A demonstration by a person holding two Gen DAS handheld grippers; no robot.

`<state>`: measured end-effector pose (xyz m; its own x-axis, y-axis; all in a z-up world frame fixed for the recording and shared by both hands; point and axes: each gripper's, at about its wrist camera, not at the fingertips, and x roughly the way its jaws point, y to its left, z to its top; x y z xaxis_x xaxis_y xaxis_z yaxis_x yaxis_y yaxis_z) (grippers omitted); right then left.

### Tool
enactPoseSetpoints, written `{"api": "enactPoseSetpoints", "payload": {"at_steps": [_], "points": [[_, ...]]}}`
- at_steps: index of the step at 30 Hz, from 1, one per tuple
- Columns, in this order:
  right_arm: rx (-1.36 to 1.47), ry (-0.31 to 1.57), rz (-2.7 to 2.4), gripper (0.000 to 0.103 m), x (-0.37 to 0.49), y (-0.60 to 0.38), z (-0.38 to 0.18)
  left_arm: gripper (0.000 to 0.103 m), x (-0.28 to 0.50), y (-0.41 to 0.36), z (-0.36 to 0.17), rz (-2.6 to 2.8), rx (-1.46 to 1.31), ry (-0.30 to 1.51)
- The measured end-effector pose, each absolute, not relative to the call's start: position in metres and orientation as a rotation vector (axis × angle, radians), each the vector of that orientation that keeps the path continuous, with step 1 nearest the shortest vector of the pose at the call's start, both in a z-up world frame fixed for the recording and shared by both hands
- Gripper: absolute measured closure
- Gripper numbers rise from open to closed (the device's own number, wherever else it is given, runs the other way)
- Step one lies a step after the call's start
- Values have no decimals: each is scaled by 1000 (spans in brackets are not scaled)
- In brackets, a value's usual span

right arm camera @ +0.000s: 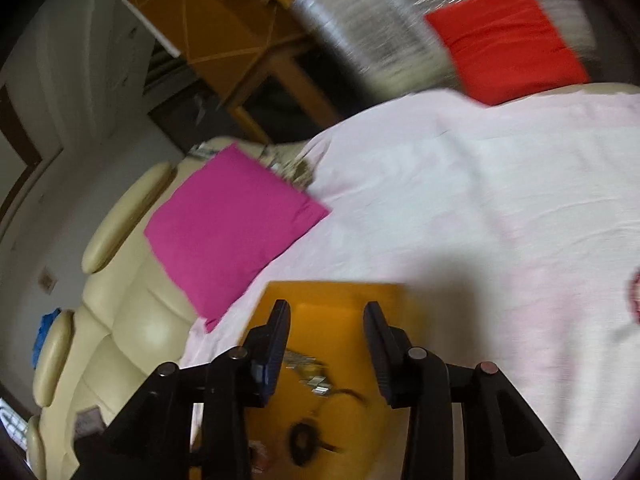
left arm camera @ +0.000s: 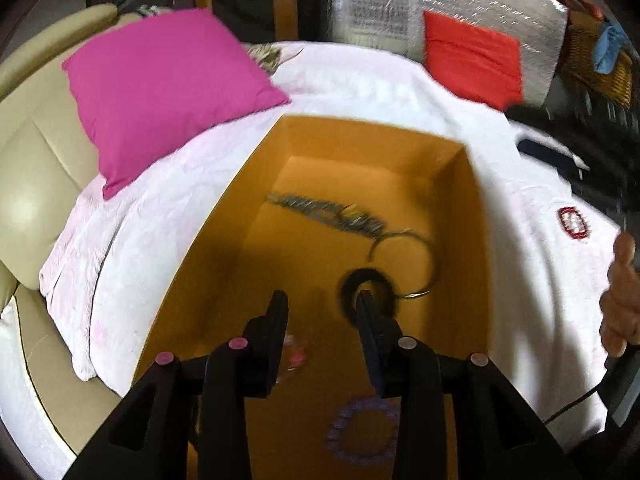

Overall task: Organize jewelry
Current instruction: 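Move both open tools back over the red and white bead bracelets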

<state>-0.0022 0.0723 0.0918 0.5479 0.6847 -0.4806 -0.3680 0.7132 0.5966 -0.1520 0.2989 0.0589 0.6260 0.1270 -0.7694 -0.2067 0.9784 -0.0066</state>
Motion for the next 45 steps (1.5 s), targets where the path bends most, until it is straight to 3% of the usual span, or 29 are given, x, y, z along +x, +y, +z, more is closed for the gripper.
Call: {"api": "enactPoseSetpoints", "payload": {"at_steps": [8,12,19,25,29,38,41,45], "points": [[544,764,479,62,-7,-57,91,61,-155,232,98,66,-17,777],[623,799,385,62,3,-126,83,50,-149,200,102,2,20,758],[741,943,196,62,27,-202,55,50,-136,139,85,-73,52,820],[806,1013,169,62,35,-214,43,49,-133,98,79,-80,101,861],[809,1004,195,62,33,-217,49,35,-133,83,84,-58,136,838],[783,996,184,62,24,-224,53,35,-122,66,89,-47,183,814],[786,991,172,53,24,-229,54,35,-119,61,88,-44,196,809],[780,982,173,53,24,-229,55,35,-115,56,89,-44,204,803]]}}
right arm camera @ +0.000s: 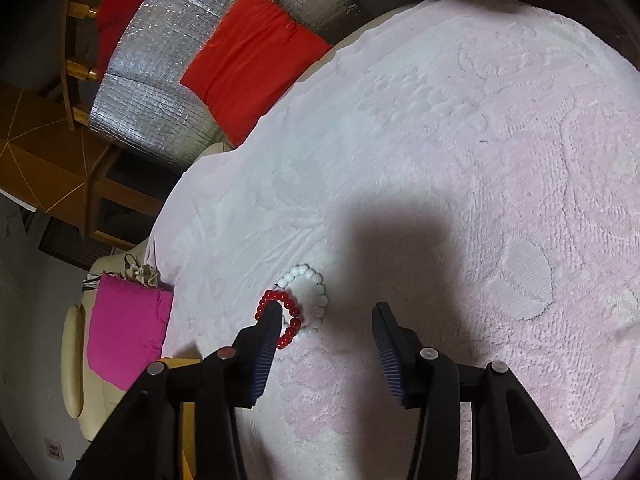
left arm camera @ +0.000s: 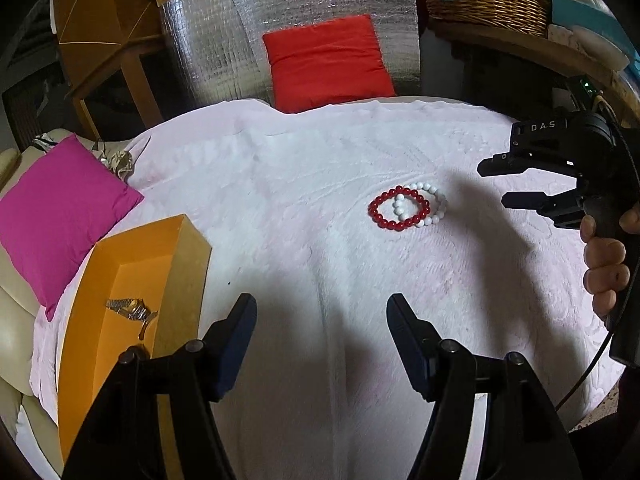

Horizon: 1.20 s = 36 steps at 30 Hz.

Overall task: Organize jewelry
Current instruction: 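Move both open tools back over the red and white bead bracelets, then close the left tool on the red bead bracelet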

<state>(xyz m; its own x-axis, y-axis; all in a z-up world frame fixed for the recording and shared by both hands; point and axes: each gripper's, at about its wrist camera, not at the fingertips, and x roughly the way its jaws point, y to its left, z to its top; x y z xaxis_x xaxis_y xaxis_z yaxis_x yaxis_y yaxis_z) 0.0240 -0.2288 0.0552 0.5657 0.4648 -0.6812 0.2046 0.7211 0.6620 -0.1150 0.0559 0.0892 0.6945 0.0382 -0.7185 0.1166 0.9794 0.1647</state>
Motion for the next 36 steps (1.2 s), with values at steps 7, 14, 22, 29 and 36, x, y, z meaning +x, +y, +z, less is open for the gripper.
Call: {"api": "enactPoseSetpoints", "payload": {"at_steps": [7,14,22,29,36], "points": [[766,975,180,53,24,-226,58,35,-106,50,88,-45,222,796],[777,974,152,53,24,-237,55,35,-80,46,80,-64,192,812],[789,979,132,53,27,-240,51,35,-45,33,69,-143,136,839],[783,983,139,53,30,-236,51,35,-3,24,57,-213,120,857],[770,989,147,53,35,-232,50,35,16,16,46,-281,150,858]]}}
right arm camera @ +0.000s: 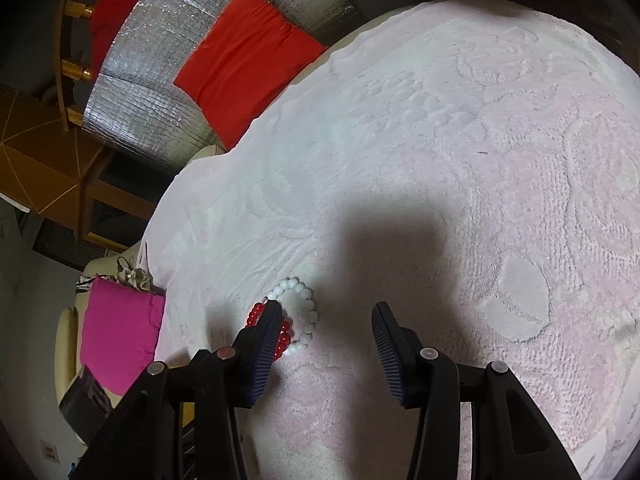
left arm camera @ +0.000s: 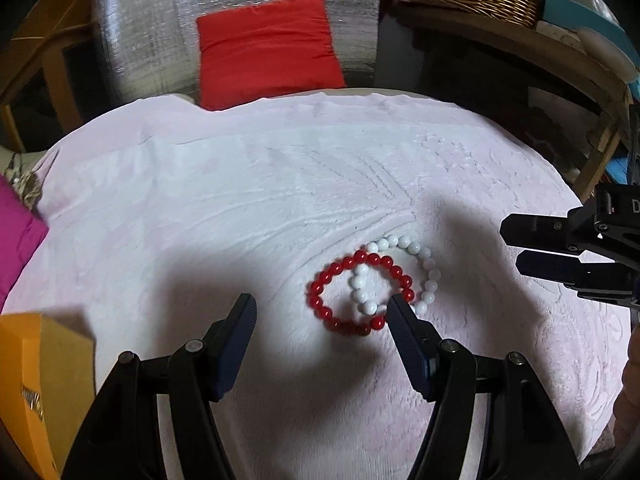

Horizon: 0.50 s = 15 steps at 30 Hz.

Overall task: Organize jewelry
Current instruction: 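Close the left tool on the red bead bracelet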

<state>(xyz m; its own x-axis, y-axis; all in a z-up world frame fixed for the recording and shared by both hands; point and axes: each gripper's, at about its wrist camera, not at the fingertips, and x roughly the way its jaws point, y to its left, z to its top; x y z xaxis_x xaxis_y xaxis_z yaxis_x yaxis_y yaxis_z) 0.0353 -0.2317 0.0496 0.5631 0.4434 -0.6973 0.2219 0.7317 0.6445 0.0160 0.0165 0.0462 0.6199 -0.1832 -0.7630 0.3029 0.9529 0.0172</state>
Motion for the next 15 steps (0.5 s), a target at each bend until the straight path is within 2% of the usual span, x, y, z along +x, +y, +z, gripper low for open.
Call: {"api": "enactPoseSetpoints", "payload": {"at_steps": [6,7,9,11,15], "points": [[760,994,145,53,37,-233,48,36,30,21,39,-300,135,867],[760,994,143,53,37,-233,48,38,31,21,39,-304,138,868],[761,994,139,53,38,-234,47,52,33,21,37,-324,144,873],[759,996,137,53,39,-236,46,57,35,20,35,-340,150,879],[753,1002,134,53,41,-235,44,58,35,19,34,-368,164,869]]}}
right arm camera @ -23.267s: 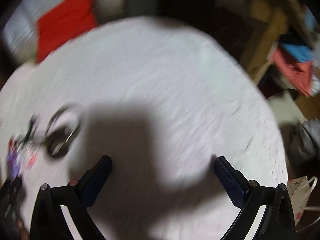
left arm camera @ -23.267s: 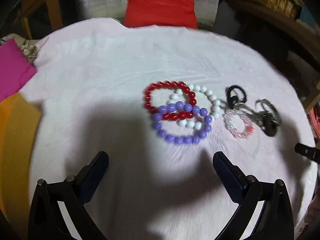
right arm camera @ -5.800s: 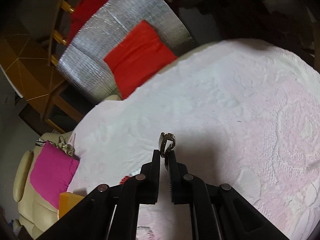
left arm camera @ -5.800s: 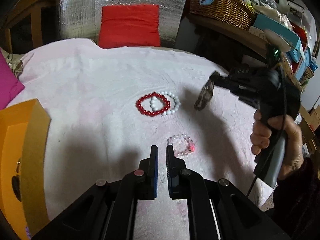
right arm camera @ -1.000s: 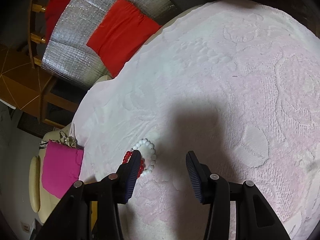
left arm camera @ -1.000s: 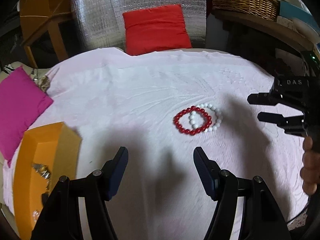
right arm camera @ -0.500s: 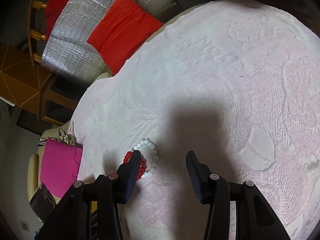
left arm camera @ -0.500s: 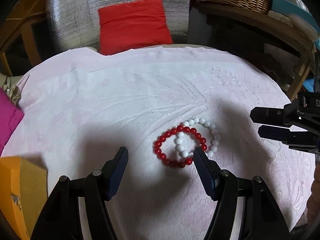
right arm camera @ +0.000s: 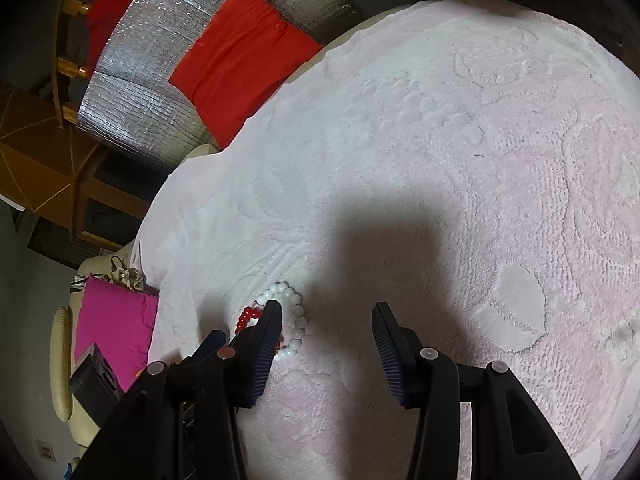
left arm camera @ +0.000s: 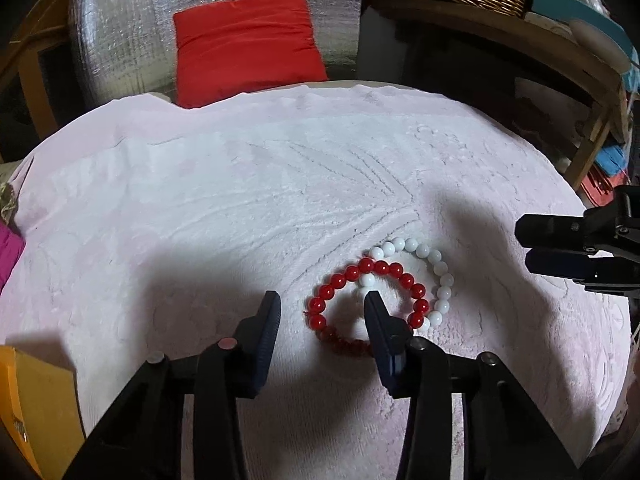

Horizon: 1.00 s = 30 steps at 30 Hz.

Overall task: Organize jewelry
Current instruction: 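Close the left tool on the red bead bracelet, then lift the red bead bracelet off the bed with the left tool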

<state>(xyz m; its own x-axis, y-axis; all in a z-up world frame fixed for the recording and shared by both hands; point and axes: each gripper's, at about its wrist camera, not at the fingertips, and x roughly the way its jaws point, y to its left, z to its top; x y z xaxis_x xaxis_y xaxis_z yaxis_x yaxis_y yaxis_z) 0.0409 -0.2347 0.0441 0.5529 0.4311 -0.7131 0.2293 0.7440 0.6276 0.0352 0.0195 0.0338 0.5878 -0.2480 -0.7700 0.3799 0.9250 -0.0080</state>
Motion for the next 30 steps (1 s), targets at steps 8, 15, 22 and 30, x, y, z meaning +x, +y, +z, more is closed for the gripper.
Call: {"api": "enactPoseSetpoints", "payload": {"at_steps": [8,15,22,30], "points": [[740,1009,130,53,44,-231,43,73,46,21,26,-437,161,888],[731,1011,126,53,45,-227,42,92,48,19,22,-487,165,897],[714,994,115,53,38,-224,48,93,37,16,21,-505,181,907],[648,871,-34,53,-39,-245,60,93,-6,23,32,-484,201,909]]}}
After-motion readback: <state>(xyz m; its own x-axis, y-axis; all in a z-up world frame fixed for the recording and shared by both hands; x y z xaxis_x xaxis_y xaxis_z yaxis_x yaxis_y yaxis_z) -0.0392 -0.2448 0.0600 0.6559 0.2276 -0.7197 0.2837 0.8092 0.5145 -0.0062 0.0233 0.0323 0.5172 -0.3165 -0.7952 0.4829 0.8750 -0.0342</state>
